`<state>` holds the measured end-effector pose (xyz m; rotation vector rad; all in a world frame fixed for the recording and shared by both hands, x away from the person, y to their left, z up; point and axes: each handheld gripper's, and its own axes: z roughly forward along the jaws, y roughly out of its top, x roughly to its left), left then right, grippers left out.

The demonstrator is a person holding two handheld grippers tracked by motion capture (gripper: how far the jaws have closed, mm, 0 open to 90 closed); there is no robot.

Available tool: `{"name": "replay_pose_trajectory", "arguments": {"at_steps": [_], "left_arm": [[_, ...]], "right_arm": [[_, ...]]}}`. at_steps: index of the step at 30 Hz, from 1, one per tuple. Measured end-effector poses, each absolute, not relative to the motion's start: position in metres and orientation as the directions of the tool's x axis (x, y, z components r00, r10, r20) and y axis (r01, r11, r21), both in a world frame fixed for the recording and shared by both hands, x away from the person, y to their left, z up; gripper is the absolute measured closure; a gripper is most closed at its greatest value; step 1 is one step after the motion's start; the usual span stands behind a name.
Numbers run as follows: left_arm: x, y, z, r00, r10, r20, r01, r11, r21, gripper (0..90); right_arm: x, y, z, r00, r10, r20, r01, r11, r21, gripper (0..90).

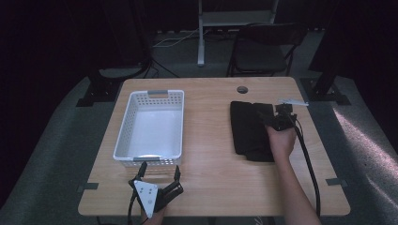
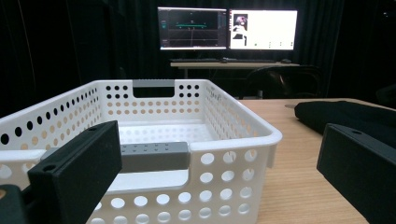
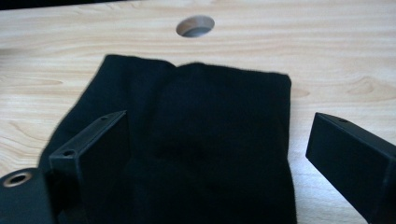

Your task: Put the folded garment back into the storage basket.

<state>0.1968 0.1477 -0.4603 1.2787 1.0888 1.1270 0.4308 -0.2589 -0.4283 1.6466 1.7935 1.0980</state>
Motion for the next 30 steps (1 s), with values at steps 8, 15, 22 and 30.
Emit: {"name": "replay_pose_trajectory", "arguments": {"at_steps": [8, 15, 22, 30], "left_arm": [[0.197, 0.148, -0.46, 0.137, 0.99, 0.018, -0.01, -0.017, 1.0, 0.8], [0.197, 0.148, -0.46, 0.14, 0.99, 0.018, -0.01, -0.017, 1.0, 0.7], [0.197, 0.148, -0.46, 0.14, 0.99, 0.016, -0.008, -0.015, 1.0, 0.8], [0.198, 0.148, -0.46, 0.144, 0.989, 0.013, -0.003, -0.013, 1.0, 0.8]], "right_arm": [[0.438, -0.254, -0.444, -0.156, 0.975, 0.161, 0.632, -0.027, 0.775, 6.0], [0.442, -0.257, -0.45, -0.15, 0.971, 0.185, 0.673, -0.037, 0.739, 6.0], [0.445, -0.247, -0.453, -0.185, 0.977, 0.108, 0.706, 0.055, 0.706, 6.0], [0.446, -0.248, -0.454, -0.199, 0.972, 0.128, 0.716, 0.055, 0.696, 5.6]]}}
